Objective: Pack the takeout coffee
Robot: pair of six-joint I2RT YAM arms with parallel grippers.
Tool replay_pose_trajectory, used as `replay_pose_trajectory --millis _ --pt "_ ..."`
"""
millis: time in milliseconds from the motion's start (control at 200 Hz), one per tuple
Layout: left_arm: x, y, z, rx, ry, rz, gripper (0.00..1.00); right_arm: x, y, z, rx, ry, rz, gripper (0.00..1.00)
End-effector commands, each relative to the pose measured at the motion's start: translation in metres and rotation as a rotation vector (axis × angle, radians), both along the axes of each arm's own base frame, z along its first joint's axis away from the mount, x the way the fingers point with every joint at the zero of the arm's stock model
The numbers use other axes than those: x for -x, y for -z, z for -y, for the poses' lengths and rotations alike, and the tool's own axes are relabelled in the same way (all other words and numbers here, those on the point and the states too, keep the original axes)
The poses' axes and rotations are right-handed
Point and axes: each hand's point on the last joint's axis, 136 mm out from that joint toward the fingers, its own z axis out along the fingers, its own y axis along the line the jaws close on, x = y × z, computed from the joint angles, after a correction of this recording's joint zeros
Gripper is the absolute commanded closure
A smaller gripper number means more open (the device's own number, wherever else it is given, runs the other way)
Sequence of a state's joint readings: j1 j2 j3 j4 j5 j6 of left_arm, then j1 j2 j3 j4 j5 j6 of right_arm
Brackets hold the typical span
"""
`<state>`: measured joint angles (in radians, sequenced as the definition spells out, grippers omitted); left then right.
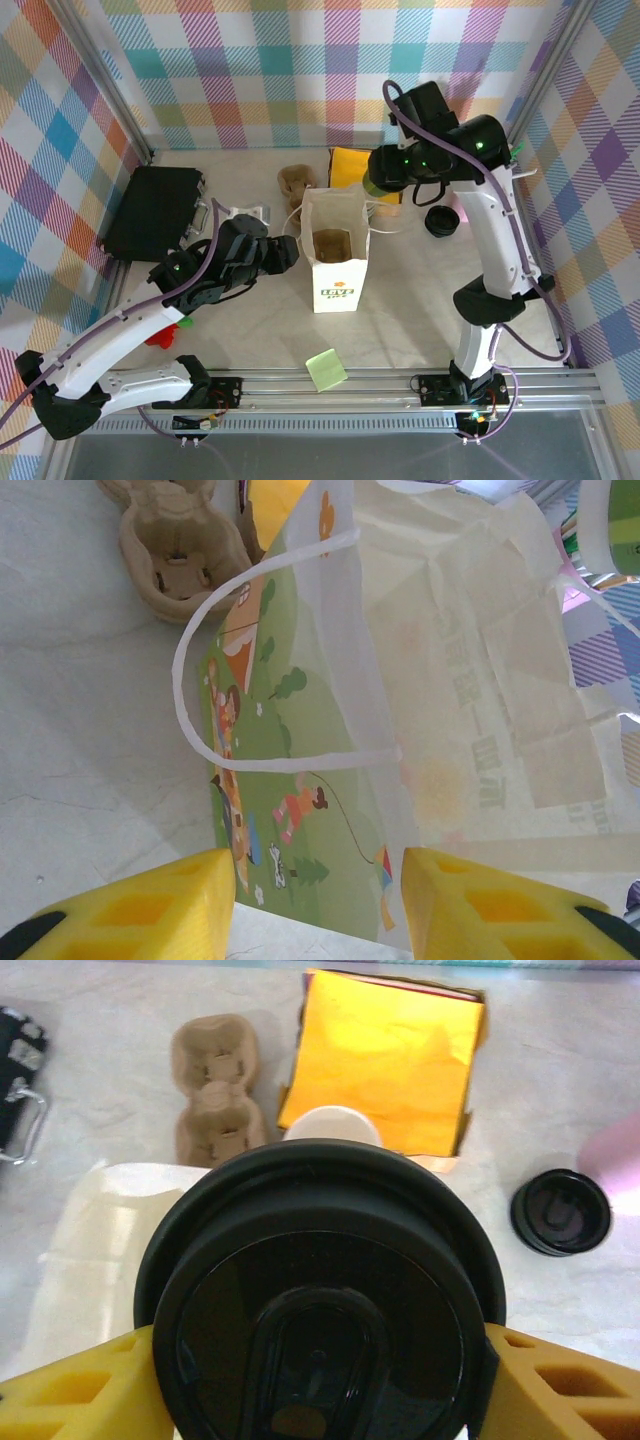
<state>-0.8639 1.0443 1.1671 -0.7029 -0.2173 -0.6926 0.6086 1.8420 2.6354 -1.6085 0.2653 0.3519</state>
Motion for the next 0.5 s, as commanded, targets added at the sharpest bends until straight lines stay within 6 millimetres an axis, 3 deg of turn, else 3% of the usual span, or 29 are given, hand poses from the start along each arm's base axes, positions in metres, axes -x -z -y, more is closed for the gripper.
replay_pose_trajectory --millis 0,305,495 --pt "0.003 0.000 0.007 0.028 0.016 0.001 0.53 0.033 0.013 -0.004 0.021 -0.054 -0.117 0.39" --pt "0.003 -0.001 0.006 0.031 0.012 0.006 0.53 0.057 0.025 -0.031 0.053 -0.134 -0.166 0.39" --pt "0.009 0.000 0.021 0.068 0.083 -0.001 0.53 0.071 0.037 -0.045 0.083 -0.164 -0.204 0.38"
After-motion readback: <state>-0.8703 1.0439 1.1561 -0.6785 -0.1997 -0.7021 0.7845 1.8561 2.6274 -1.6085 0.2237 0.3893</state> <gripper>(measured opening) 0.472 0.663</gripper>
